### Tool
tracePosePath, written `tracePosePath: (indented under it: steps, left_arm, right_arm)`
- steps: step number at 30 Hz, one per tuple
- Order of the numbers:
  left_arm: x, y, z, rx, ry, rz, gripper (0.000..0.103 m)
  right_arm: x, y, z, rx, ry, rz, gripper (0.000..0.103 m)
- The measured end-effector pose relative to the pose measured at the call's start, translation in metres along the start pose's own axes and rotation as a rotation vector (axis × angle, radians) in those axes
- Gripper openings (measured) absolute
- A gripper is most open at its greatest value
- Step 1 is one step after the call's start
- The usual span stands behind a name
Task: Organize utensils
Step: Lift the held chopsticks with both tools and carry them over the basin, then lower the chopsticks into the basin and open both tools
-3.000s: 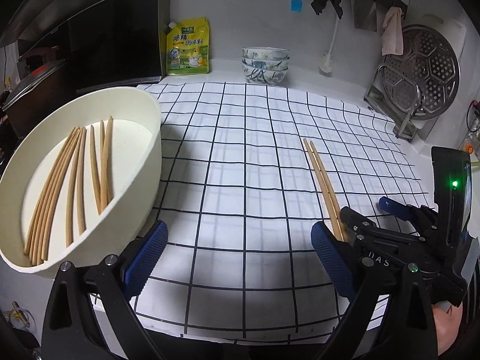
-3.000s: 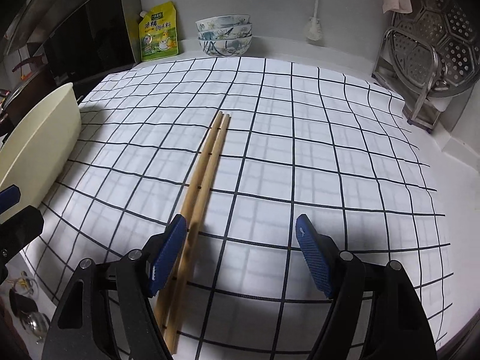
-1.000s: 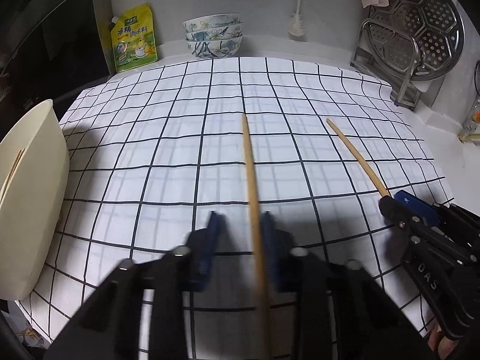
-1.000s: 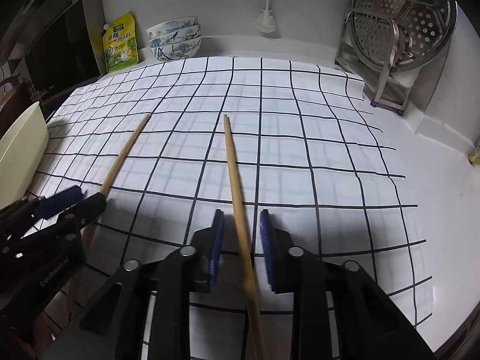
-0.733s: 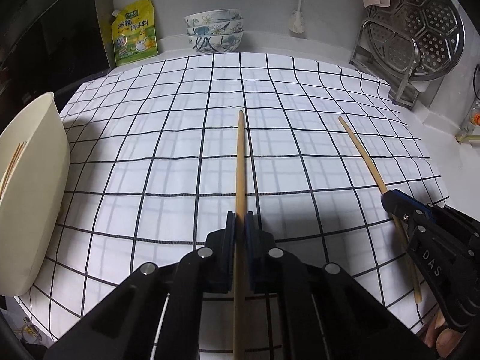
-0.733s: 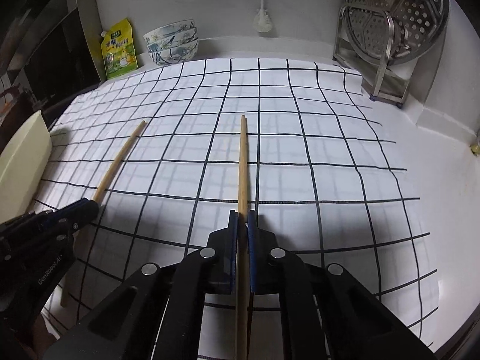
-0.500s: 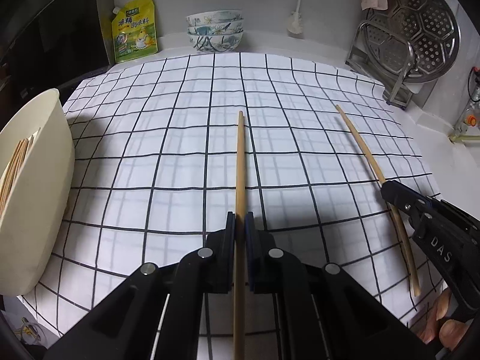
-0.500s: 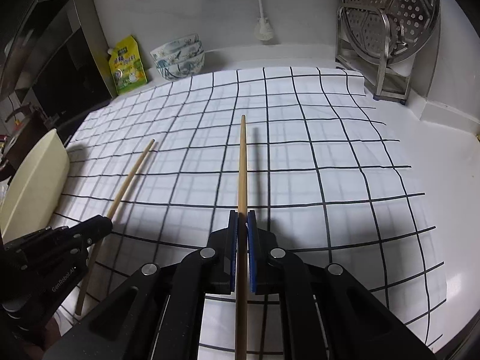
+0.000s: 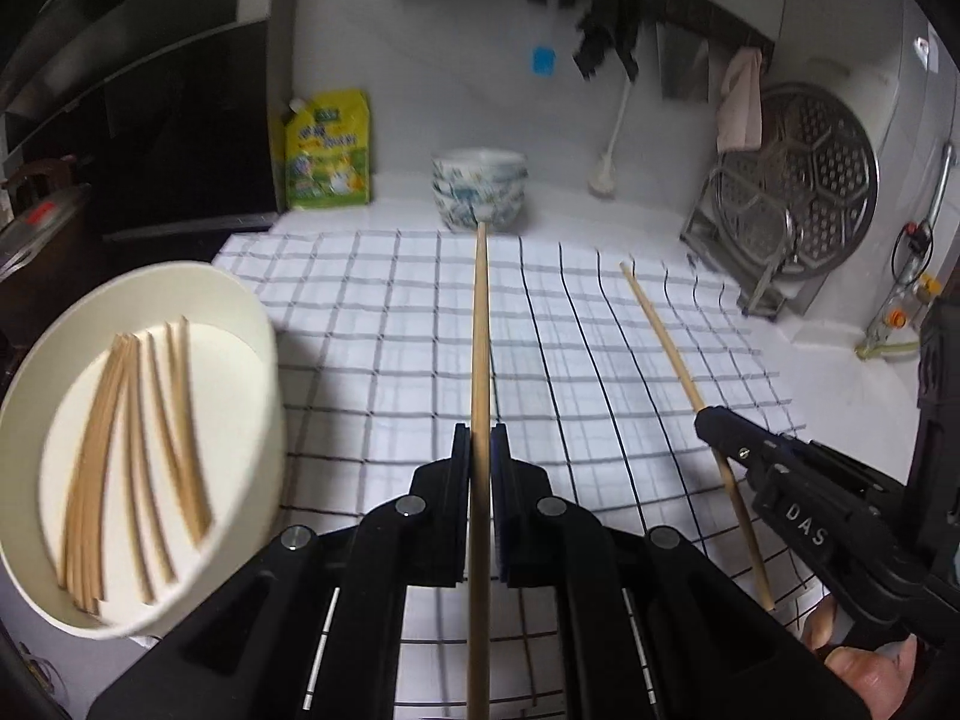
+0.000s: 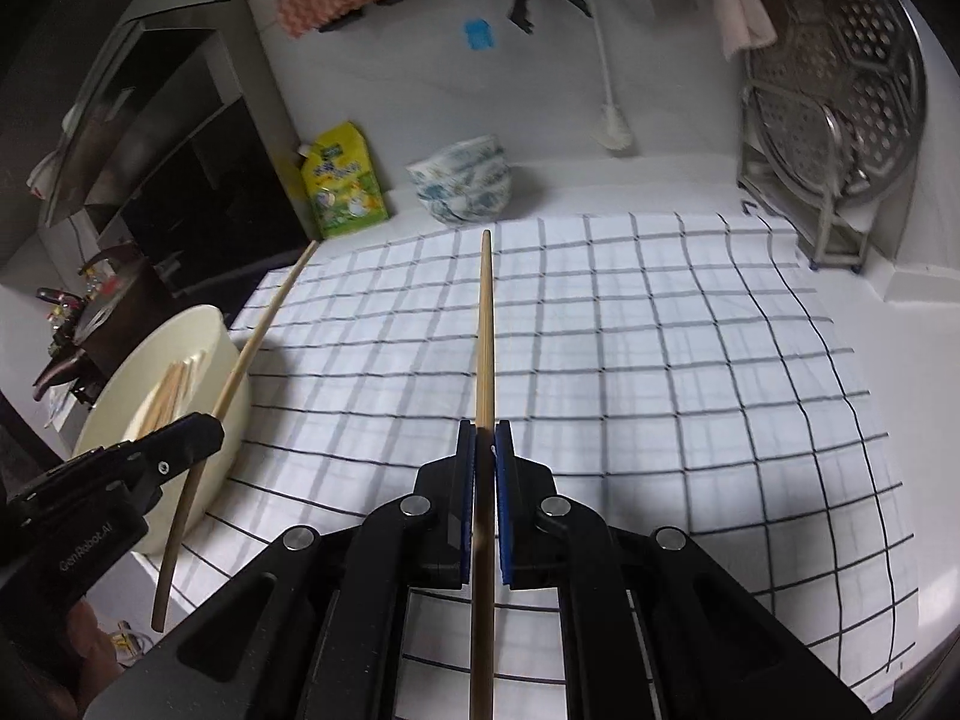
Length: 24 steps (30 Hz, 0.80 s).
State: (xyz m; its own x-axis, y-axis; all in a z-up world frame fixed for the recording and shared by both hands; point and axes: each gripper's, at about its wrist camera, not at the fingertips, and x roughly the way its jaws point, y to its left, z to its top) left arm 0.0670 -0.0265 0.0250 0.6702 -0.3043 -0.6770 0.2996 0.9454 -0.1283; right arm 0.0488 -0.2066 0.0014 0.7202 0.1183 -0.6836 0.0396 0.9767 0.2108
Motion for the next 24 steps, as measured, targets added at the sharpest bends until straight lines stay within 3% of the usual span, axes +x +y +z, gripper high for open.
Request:
tracePosePath:
  steps: [9, 14, 19, 24]
  left_arm:
    - [-0.059, 0.077, 0.018, -0.051, -0.119, 0.090, 0.007]
    - [-0.078, 0.132, 0.018, -0.111, -0.148, 0.188, 0.007]
    - [-0.078, 0.184, 0.008, -0.168, -0.126, 0.270, 0.007]
    - [-0.069, 0.211, -0.001, -0.201, -0.087, 0.299, 0.007]
  right_arm:
    - [0.007, 0.089, 0.023, -0.089, -0.031, 0.126, 0.006]
    - [0.026, 0.145, 0.030, -0.145, -0.011, 0.222, 0.006]
    - [0.048, 0.196, 0.033, -0.204, 0.030, 0.286, 0.006]
    - [0.071, 0.235, 0.033, -0.243, 0.073, 0.334, 0.006]
